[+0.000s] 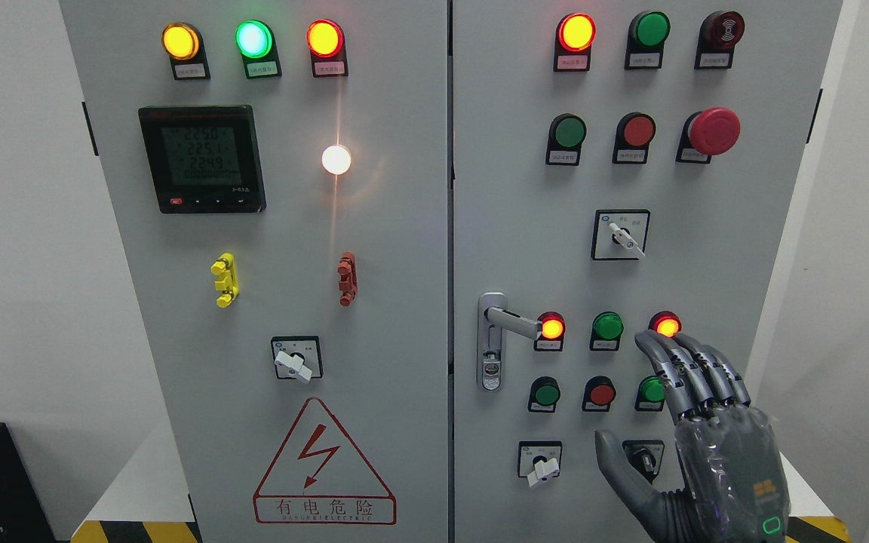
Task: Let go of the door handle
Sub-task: 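Withdraw the open right hand away from the handle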
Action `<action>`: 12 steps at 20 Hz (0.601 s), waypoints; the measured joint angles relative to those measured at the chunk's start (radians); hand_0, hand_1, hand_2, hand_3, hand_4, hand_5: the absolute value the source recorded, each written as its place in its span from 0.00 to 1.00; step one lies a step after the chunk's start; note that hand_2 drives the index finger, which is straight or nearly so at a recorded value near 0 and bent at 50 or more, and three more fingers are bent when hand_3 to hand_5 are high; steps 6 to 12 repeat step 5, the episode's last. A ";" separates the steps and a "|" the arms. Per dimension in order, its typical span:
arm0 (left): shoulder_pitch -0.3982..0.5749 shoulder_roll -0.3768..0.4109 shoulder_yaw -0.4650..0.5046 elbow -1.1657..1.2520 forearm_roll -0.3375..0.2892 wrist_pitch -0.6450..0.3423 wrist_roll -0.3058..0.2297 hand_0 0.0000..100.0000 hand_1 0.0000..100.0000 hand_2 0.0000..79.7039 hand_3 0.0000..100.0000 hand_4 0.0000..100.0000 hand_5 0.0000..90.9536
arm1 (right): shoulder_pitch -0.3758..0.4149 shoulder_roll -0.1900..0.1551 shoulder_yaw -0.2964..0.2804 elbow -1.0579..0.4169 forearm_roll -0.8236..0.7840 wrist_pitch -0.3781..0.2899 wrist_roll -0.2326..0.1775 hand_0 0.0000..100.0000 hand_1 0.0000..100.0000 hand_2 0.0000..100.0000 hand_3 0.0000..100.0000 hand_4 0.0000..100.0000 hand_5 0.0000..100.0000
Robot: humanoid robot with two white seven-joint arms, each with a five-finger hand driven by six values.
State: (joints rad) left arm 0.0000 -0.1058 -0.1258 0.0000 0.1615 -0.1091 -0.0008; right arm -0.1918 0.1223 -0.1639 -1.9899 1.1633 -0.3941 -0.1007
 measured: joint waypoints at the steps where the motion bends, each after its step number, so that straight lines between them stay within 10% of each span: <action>1: 0.000 0.000 0.000 0.000 0.000 0.000 0.000 0.12 0.56 0.00 0.00 0.00 0.00 | -0.002 0.000 -0.003 -0.001 -0.003 0.000 0.001 0.43 0.12 0.00 0.02 0.00 0.00; 12: 0.000 0.000 0.000 0.000 0.000 0.000 0.000 0.12 0.56 0.00 0.00 0.00 0.00 | -0.014 -0.001 -0.013 -0.006 -0.010 -0.001 0.011 0.42 0.12 0.00 0.02 0.00 0.00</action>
